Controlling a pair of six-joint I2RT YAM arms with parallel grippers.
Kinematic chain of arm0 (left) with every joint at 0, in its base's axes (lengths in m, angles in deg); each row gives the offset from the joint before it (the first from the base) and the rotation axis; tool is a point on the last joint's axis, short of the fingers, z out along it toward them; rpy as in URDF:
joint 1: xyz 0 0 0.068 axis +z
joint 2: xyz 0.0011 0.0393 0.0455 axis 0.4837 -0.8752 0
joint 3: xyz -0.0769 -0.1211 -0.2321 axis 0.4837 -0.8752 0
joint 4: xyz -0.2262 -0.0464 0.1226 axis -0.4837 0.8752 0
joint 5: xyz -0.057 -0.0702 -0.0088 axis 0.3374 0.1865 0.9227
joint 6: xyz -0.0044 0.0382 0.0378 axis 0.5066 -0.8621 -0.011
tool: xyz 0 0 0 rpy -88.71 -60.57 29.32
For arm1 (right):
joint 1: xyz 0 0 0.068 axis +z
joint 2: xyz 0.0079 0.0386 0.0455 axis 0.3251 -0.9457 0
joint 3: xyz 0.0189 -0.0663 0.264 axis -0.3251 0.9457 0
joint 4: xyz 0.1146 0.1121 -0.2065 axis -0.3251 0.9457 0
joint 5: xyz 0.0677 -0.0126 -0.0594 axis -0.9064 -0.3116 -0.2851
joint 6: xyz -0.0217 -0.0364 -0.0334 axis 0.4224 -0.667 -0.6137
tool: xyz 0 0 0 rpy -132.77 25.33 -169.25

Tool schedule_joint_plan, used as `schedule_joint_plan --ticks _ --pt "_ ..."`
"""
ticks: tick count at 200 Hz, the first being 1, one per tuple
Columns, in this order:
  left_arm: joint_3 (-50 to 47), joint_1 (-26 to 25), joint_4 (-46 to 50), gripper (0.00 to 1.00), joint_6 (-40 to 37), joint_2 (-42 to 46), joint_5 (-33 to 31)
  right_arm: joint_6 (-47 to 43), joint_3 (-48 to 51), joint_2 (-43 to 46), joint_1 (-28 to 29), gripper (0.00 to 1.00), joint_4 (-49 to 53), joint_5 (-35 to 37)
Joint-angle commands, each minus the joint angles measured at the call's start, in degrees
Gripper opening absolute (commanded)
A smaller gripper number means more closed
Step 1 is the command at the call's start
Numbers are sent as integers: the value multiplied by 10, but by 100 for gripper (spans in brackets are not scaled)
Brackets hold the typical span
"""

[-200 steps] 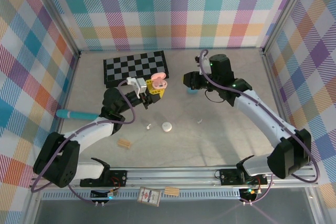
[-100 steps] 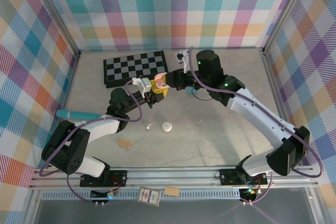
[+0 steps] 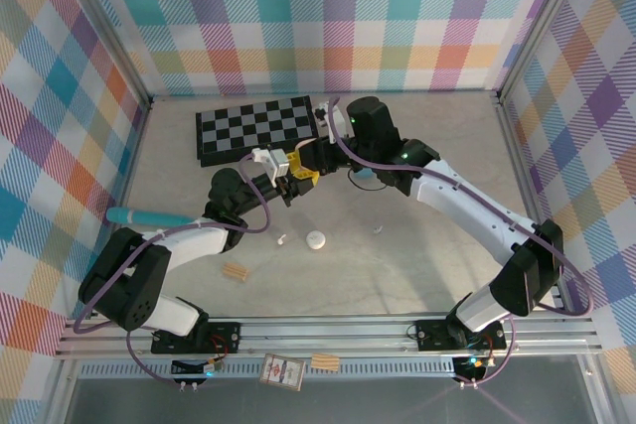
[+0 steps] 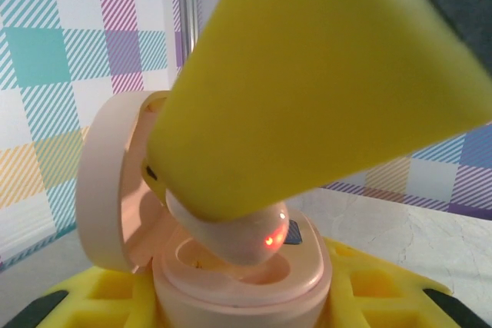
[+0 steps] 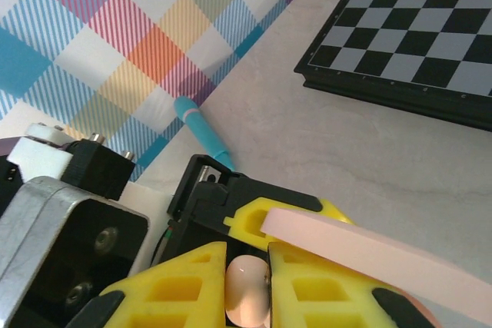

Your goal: Insert wireless bluetooth earbuds into charging case

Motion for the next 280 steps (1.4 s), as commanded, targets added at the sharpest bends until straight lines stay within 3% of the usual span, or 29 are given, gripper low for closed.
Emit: schedule_joint_plan --ticks 1,131,280 --pt "8 -5 -29 32 0 15 -2 -12 -13 -2 5 18 4 15" --pt "23 -5 -11 32 21 16 -18 5 1 -9 7 21 4 1" --pt "24 -8 -1 32 20 31 -1 -12 -25 -3 6 30 28 60"
